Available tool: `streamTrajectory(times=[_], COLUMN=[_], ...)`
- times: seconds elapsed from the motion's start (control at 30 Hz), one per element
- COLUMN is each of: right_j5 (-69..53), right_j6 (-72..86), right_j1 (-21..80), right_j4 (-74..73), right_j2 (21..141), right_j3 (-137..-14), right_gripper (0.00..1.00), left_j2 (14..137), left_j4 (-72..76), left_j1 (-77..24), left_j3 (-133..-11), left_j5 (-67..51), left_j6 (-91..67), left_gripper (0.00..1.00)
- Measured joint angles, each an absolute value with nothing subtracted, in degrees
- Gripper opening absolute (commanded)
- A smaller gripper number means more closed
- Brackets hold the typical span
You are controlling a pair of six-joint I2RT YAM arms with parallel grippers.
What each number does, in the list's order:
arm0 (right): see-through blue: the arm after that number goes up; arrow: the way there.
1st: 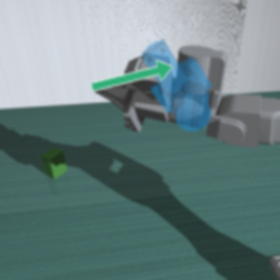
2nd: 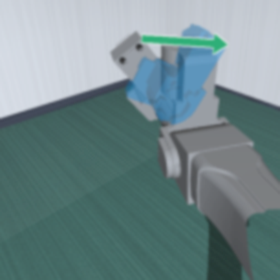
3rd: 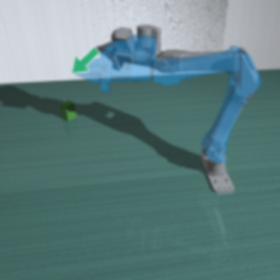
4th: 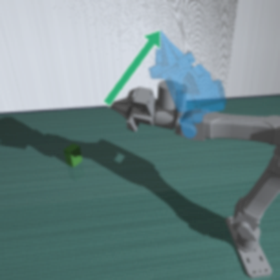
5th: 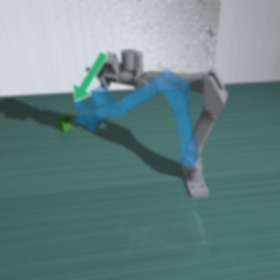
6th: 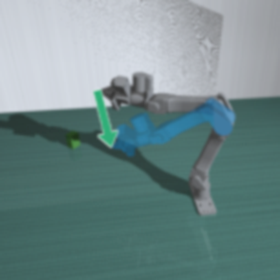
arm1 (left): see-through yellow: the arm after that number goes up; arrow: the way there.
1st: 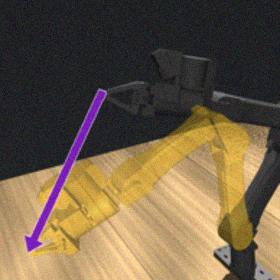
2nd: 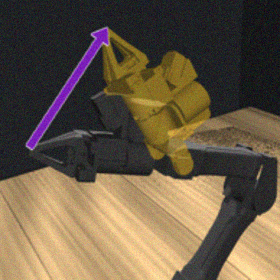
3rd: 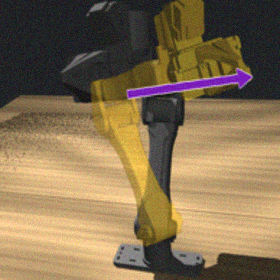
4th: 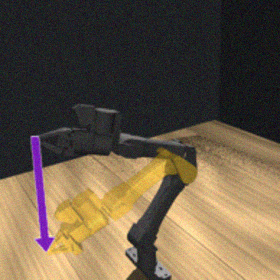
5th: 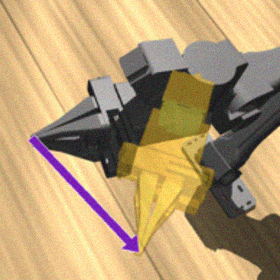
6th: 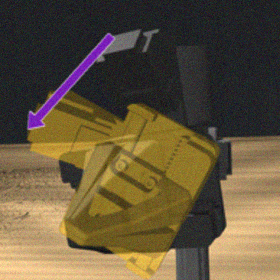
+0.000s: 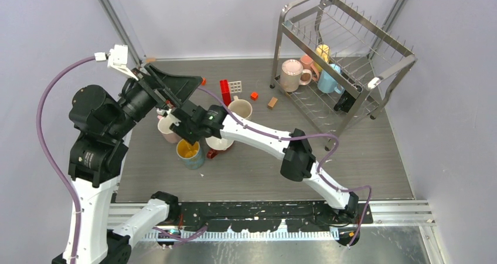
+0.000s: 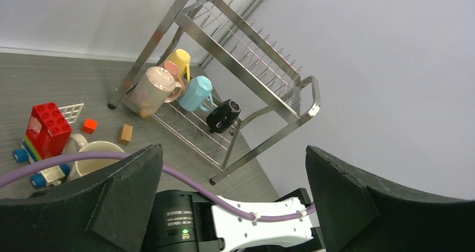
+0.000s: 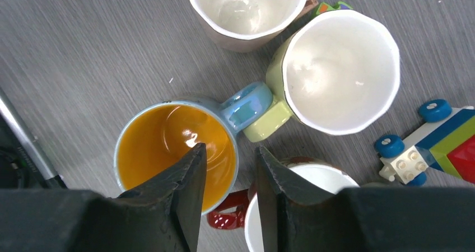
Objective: Unload the cups from the dish rack
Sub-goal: Place the cup at the center of the board, then move the cup to the dish rack.
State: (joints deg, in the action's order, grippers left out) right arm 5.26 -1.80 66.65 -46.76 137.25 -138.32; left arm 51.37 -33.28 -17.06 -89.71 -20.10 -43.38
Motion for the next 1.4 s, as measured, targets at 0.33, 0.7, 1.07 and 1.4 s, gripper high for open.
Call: streamTrajectory(times=[0.33,0.7,1.07,1.4], right_j5=[6.2,13.9,25.3,33.4], right_j6=[3.2,9.7,15.8,18.7], right_j1=[66.7,64.3,61.6,61.6], right_j4=[-44.8,-44.2,-47.5,-51.1], right_j2=[124.3,109.3,92.1,77.8], right_j3=[-131.1,-118.4,-111.7,-108.7], right_gripper=[0.52,0.61,0.69,0.99], left_j2=[53.4,52.1,50.3,53.6], left_j4=[-30.7,-26.3,-22.7,-21.2], left_j1=[-17.1,-17.1,-17.1,-17.1], left_j3=[-92.2,-93.2,-90.0,-79.9], left_j5=[-21.5,-22.3,-22.3,-22.0], left_j6=[-45.6,-47.7,-48.1,-48.0], left_gripper=[1.00,1.00,1.00,1.00])
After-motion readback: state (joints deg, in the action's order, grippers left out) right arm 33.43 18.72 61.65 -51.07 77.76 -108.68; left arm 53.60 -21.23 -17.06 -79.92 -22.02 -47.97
